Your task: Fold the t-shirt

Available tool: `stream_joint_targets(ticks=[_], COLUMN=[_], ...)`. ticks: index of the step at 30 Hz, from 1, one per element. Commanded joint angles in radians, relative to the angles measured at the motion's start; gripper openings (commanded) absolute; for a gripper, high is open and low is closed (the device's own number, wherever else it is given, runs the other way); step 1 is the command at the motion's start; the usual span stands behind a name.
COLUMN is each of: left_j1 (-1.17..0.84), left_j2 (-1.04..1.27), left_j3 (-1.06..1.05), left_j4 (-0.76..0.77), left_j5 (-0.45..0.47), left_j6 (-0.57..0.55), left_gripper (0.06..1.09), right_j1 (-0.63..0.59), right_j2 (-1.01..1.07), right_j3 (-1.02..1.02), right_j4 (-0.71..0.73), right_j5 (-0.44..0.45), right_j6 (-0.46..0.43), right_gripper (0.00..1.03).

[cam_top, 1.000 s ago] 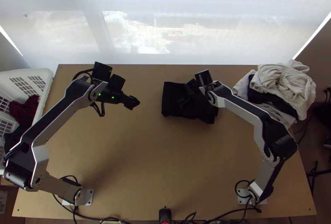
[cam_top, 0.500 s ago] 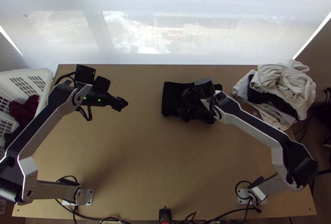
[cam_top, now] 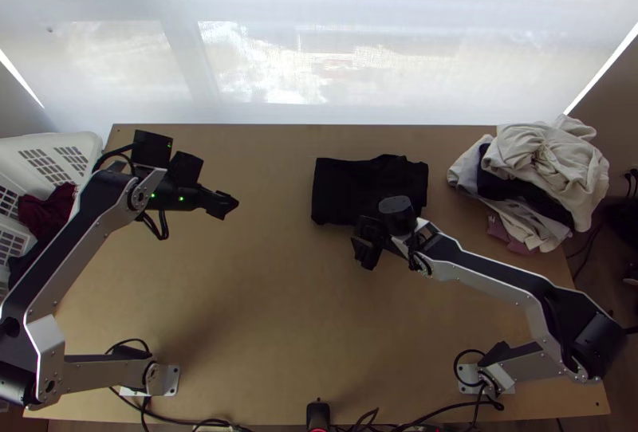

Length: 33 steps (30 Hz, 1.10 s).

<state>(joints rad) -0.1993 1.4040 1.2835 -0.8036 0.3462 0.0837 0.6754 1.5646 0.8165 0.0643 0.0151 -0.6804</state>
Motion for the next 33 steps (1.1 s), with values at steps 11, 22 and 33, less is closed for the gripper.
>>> stream_joint_targets(ticks=[11,22,33], left_j1=[0.024,0.038,0.043], left_j2=[-0.033,-0.048,-0.059], left_j3=[-0.01,-0.018,-0.021], left_j4=[-0.029,-0.039,-0.046], left_j5=[-0.01,-0.012,-0.012], left_j6=[0.013,0.014,0.016], left_gripper=[1.03,1.03,1.03], right_j1=[0.029,-0.008,-0.06], right_j2=[0.149,0.264,0.44], right_j3=[-0.057,0.029,0.173], right_j4=[0.244,0.284,0.298], right_j5=[0.091,0.121,0.149], right_j6=[-0.09,-0.127,-0.137], right_gripper=[0.98,0.98,0.86])
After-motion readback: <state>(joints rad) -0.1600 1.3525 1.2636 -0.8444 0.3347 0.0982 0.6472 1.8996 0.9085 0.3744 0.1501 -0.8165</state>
